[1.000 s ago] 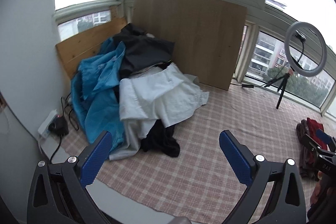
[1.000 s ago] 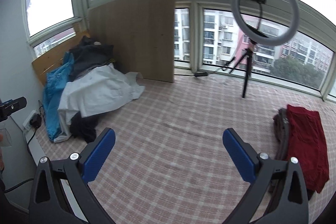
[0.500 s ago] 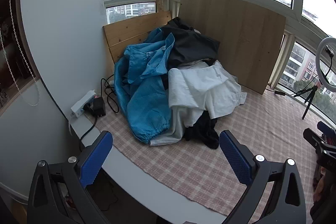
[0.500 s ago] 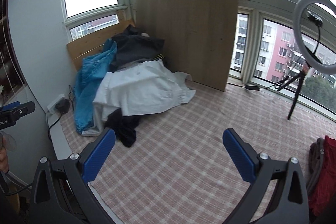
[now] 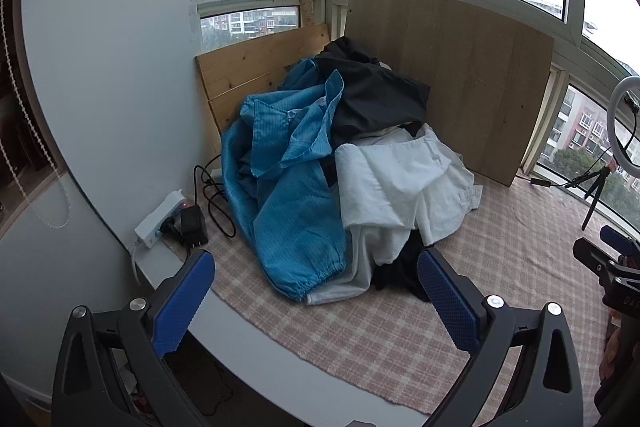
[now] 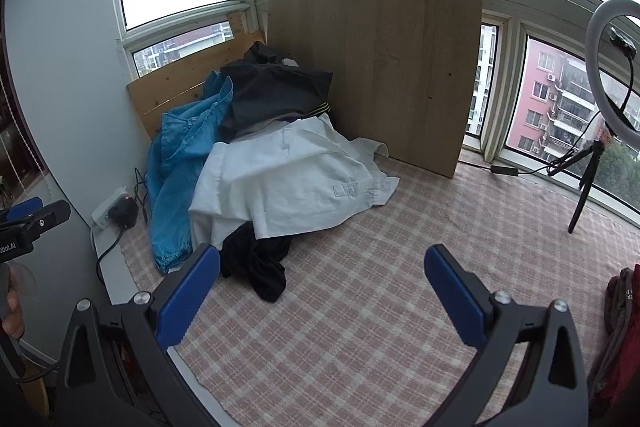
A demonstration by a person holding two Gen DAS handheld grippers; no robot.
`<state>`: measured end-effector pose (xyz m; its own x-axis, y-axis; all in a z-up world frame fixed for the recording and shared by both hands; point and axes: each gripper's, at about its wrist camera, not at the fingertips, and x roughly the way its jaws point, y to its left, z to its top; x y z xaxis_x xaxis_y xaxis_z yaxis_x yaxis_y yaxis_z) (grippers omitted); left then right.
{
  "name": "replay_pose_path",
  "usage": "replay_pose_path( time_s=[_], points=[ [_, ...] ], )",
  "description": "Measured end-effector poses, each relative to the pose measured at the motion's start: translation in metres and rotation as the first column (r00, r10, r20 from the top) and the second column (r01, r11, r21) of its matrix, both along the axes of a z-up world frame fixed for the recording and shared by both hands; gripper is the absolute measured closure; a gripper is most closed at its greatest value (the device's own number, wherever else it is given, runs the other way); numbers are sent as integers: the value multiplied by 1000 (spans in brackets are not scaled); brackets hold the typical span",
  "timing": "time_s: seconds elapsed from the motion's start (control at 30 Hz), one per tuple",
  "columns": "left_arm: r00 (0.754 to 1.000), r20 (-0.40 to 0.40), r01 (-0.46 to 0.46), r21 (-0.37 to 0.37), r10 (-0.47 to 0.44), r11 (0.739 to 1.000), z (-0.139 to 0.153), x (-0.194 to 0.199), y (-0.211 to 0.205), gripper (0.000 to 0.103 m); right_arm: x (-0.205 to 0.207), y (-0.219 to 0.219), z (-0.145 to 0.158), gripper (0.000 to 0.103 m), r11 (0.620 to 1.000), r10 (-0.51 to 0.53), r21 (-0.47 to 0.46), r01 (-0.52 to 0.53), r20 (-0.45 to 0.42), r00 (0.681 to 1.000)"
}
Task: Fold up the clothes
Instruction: 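Move both tools toward the clothes pile by the wooden board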
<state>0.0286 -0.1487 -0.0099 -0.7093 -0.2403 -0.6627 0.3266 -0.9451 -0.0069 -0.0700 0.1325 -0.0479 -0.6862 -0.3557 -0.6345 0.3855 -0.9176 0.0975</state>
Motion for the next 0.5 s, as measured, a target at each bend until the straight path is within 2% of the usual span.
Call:
replay_pose_path(
  time_s=[0.27, 0.5],
  points=[
    [1000, -8, 4, -10, -4, 1000, -4, -18, -42, 1, -21, -49, 3, 0, 998, 64, -7, -64, -26, 998],
    [1000, 1, -16, -8, 16, 1000, -12, -20, -94, 1, -67, -157, -11, 0, 978, 204, 43, -204, -1, 979]
  ],
)
